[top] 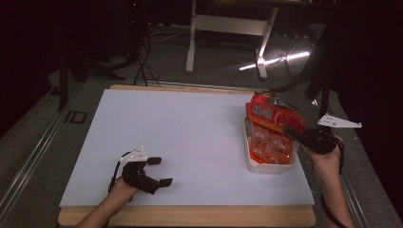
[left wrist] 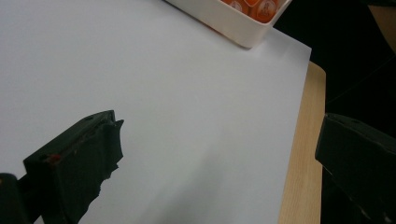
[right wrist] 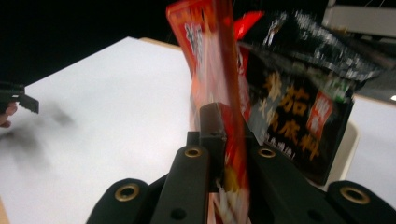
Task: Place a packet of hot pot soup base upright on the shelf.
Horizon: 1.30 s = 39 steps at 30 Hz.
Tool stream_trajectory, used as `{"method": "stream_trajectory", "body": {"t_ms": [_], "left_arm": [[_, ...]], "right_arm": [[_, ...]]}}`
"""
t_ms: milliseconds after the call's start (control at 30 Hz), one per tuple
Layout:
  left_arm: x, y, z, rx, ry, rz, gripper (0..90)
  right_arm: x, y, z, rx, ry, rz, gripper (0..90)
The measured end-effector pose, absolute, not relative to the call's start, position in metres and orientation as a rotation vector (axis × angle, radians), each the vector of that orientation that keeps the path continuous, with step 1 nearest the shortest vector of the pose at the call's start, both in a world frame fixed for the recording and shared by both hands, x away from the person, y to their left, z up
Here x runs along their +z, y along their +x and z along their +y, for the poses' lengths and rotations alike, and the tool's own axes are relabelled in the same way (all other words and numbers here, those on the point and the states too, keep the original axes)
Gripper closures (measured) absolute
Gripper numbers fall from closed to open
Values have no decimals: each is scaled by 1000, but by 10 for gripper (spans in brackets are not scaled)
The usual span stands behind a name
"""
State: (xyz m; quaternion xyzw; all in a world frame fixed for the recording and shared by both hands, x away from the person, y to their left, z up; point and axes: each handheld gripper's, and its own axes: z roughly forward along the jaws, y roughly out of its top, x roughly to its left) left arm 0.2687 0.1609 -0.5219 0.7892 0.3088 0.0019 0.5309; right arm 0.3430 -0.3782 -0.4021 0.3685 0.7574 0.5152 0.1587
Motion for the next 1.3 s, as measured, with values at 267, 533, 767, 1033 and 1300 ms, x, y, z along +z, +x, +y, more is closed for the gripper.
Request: {"method": "stream_trajectory", "body": {"t_ms": [267,533,767,1033,1300], "left_arm": [[-521,269,162,2,1878,741,3],[-522,269,161,1,1878,741,3],[-522,270,161,0,1877,744,2],[-522,269,162,2,1877,743,2],[-522,269,162,2,1875,741,3]], "right_arm": [[-404,343,-377,1481,1065,2162,879],[-400,341,-377,1489,1069,2149,755],[-365,333,-375,1522,993,2035,567],[-319,318,-352,1548,869,1989,470],[-308,309,-325,1572,789,2009,385]]}}
